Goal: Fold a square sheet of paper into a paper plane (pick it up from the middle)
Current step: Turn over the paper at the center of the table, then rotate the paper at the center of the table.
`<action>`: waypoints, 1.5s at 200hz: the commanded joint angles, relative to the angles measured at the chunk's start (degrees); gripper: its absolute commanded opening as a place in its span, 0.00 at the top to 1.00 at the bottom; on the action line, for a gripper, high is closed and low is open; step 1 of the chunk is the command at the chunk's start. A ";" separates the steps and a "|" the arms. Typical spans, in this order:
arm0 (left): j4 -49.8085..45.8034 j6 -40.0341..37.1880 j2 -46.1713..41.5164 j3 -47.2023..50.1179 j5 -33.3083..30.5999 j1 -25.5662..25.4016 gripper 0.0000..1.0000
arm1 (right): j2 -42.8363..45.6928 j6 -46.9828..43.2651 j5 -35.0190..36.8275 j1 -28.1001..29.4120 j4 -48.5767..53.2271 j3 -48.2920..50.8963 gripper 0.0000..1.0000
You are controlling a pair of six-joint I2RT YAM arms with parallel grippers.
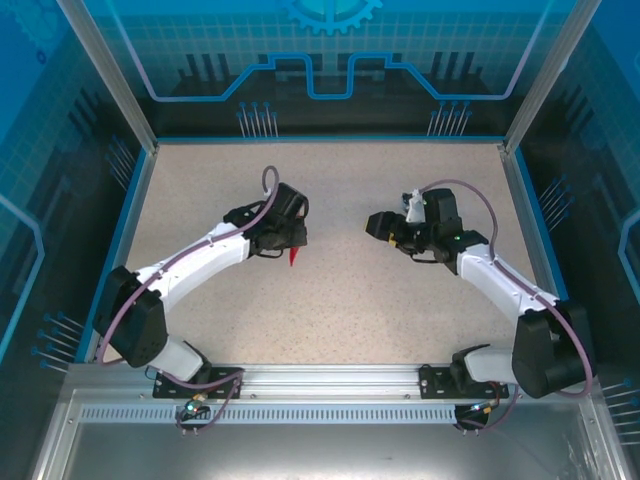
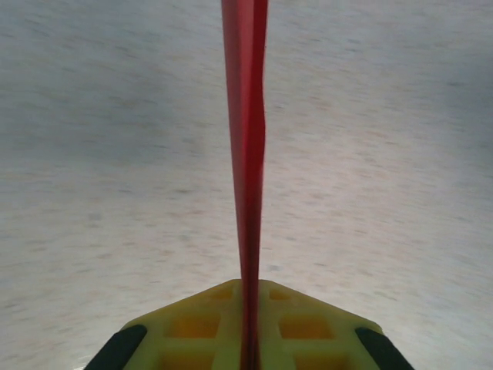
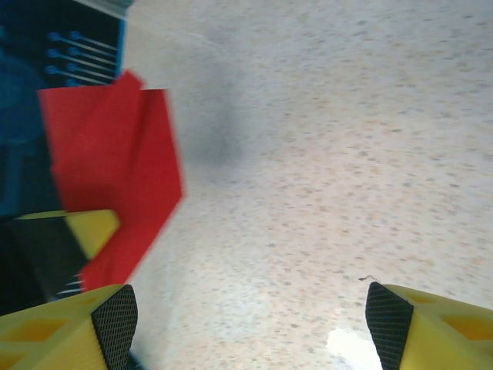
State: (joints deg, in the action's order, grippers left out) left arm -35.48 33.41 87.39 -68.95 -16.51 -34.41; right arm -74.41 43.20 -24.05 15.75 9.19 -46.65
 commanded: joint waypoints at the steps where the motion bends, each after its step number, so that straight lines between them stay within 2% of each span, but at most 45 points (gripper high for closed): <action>1: -13.51 -2.11 3.57 -3.51 -18.41 -0.74 0.88 | 2.21 -2.16 6.69 -0.11 4.94 1.43 0.18; 19: -15.13 -1.12 7.29 -5.55 -20.30 -1.30 0.87 | 2.83 -2.16 8.10 -0.11 5.40 1.81 0.18; 83: -15.04 3.41 24.66 -14.56 -18.02 -4.55 0.87 | 2.67 -1.23 9.54 0.22 4.61 3.52 0.18; 97: -13.10 3.51 26.29 -15.68 -13.59 -4.68 0.78 | 2.49 -1.35 10.13 0.25 4.70 3.67 0.18; 115: -7.70 2.68 26.35 -15.26 -3.48 -4.65 0.63 | 2.28 -1.54 11.23 0.56 4.70 4.08 0.18; 134: -2.28 2.08 24.68 -14.07 5.98 -3.78 0.44 | 1.95 -2.69 11.77 1.41 4.36 4.38 0.18; 155: 4.17 2.90 19.71 -10.28 16.06 -0.62 0.35 | 0.80 -3.64 15.70 4.15 5.57 3.54 0.18; 175: 8.70 4.36 13.88 -5.57 21.97 3.79 0.27 | -2.77 -3.76 18.47 7.92 6.01 1.63 0.18; 210: 9.73 4.05 4.39 2.41 20.03 12.18 0.14 | -12.14 -0.89 21.34 19.13 3.41 -5.31 0.23; 249: 9.81 4.58 -0.99 10.26 20.08 21.67 0.10 | -24.28 2.62 22.88 30.60 1.11 -17.87 0.34; 277: 10.07 4.15 -3.45 13.27 20.51 24.59 0.08 | -34.69 4.05 22.79 34.05 2.94 -27.49 0.45; 300: 10.17 3.79 -4.88 14.49 20.87 25.65 0.07 | -41.00 4.47 22.34 34.34 4.55 -32.94 0.48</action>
State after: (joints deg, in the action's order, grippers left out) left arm -25.36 37.54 85.73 -55.46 2.48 -9.78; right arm -110.00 46.24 -2.26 49.98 11.11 -75.05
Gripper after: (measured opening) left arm 0.921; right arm 0.530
